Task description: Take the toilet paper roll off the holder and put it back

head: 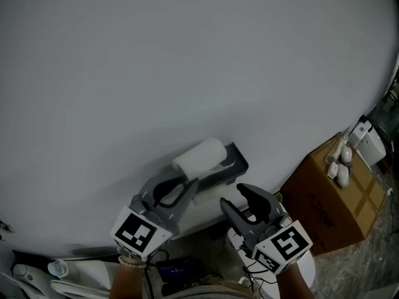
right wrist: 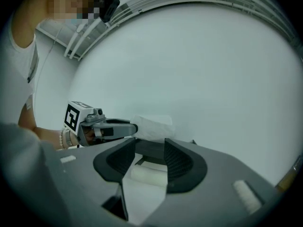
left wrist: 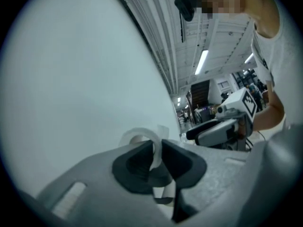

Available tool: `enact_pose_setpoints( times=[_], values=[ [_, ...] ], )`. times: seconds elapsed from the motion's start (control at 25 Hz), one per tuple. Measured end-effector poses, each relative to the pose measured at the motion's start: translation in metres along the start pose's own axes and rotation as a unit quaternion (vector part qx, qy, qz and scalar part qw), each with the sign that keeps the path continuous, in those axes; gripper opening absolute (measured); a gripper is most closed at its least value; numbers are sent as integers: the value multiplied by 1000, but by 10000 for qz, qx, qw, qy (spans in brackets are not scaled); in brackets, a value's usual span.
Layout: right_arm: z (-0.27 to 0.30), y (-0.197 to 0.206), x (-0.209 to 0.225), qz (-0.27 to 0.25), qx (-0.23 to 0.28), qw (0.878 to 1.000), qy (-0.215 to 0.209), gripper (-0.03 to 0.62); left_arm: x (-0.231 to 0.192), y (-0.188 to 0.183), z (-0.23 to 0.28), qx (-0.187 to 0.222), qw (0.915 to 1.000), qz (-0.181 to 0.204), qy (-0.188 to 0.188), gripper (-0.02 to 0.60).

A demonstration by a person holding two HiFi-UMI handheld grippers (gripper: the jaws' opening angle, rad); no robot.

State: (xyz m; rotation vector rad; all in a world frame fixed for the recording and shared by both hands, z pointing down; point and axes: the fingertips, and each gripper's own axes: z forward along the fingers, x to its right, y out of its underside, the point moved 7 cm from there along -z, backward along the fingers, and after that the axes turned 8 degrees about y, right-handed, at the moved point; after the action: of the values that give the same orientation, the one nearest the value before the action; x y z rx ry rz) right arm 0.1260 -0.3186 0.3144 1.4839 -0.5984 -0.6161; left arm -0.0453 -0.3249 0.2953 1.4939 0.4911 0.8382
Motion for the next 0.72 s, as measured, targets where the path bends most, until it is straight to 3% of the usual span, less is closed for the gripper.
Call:
enact_pose_setpoints(
  times=[0.36,0.6,0.72],
  values=[
    [-4,9,-3,108,-139,9998,127,195,-1,12,7,-136,9998,-134,-49,68],
    [-8,11,-16,142,-199,9994,257,195,-1,10,-4,-8,9999,-149,27,152],
    [-13,12,-25,151,-219,9990,366,195,4,7,-14,9,9998,-210,27,156]
  ],
)
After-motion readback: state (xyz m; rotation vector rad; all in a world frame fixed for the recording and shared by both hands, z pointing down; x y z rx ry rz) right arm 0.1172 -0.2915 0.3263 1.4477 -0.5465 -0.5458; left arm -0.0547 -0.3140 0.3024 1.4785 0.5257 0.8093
